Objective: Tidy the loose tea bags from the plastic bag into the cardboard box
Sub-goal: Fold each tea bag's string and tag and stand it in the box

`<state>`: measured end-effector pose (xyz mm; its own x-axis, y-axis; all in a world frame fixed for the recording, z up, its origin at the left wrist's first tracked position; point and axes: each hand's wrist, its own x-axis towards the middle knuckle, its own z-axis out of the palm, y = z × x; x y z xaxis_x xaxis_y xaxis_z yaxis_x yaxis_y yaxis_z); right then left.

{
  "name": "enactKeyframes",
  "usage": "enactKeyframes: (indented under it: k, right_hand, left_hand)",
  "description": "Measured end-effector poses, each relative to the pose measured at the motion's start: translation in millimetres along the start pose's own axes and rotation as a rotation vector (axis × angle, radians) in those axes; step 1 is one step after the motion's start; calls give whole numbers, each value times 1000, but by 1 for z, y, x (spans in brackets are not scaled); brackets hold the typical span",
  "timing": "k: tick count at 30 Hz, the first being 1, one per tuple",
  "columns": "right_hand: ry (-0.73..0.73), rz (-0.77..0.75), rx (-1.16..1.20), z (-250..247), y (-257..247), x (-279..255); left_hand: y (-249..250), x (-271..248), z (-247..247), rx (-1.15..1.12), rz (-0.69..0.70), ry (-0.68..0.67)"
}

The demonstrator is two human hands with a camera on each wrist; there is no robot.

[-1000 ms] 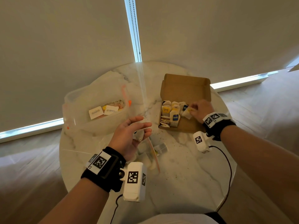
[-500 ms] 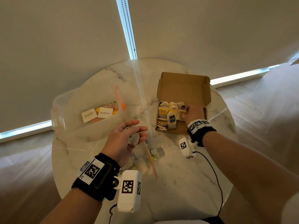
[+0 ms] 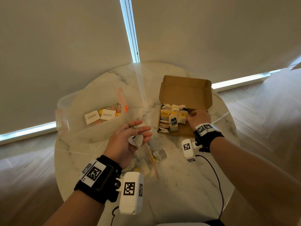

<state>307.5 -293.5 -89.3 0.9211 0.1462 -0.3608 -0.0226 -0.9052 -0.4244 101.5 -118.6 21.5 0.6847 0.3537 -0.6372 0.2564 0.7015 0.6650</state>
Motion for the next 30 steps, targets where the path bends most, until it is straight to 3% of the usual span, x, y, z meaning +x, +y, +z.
enactKeyframes:
  k: [2,5,8,11,14,19,23,30]
  right_hand:
    - [53,-118,33,-10,-8,-12]
    - [50,-425,184,-29,-34,-46]
    - [-32,-776,269,-47,-68,-98]
    - [-190,-940,253,-53,-93,-133]
    - [-253,-973,218,-51,-104,-148]
    - [-264,-981,203,-55,-110,-167]
    - [-304,-884,318,-62,-103,-166]
    - [-321,-775,420,-74,-97,-170]
  left_hand:
    - [3,-6,2,-49,1,-24]
    - [5,-14,4,-87,-5,-40]
    - [5,-23,4,-87,-7,-86]
    - [4,-33,3,-40,1,-165]
    - [4,-43,3,2,22,-259]
    - [2,-53,-1,37,51,-296]
    - [-2,-57,-11,171,162,-215]
    - [-3,-57,-27,552,525,-44]
